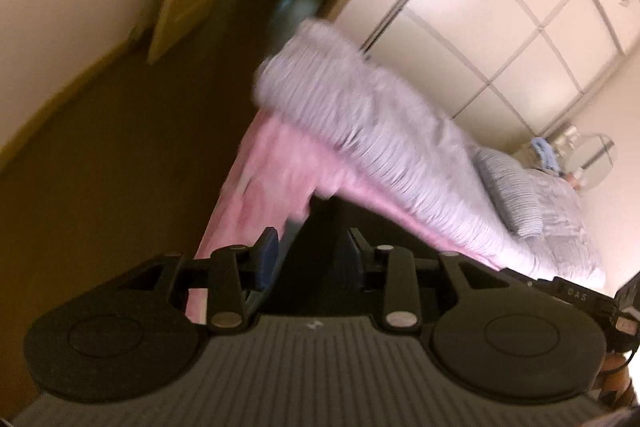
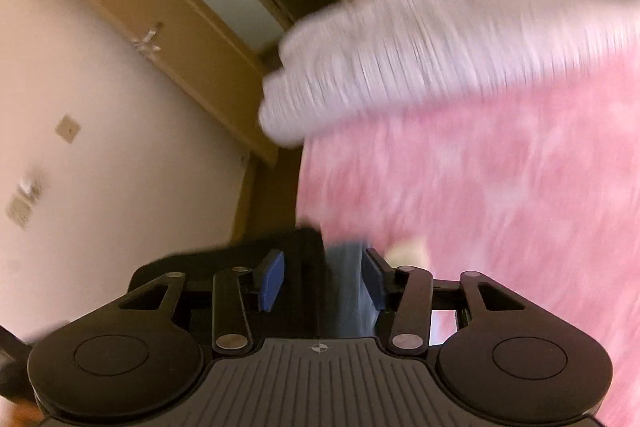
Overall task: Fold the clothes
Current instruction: 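Carry the black trouser bundle with both grippers toward the folded clothes stack, then lower the black bundle onto the blue shirt atop the stack with both grippers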
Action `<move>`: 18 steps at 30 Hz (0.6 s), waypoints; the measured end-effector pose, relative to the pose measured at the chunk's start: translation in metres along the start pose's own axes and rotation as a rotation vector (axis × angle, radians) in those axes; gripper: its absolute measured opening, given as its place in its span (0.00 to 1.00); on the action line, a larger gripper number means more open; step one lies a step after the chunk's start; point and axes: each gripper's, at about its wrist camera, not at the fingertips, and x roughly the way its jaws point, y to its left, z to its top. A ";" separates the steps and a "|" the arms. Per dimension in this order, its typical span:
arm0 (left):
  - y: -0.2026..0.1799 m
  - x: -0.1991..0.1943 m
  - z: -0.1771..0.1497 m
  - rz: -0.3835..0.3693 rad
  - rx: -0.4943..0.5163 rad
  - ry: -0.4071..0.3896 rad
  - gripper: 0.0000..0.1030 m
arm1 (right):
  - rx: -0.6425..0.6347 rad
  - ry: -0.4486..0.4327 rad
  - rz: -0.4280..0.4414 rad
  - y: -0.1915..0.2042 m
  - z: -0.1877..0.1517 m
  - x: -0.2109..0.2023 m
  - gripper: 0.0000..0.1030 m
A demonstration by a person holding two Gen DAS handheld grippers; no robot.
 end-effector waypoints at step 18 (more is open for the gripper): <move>-0.035 0.120 -0.025 0.029 0.345 0.086 0.20 | -0.373 0.114 -0.163 0.024 -0.054 0.087 0.42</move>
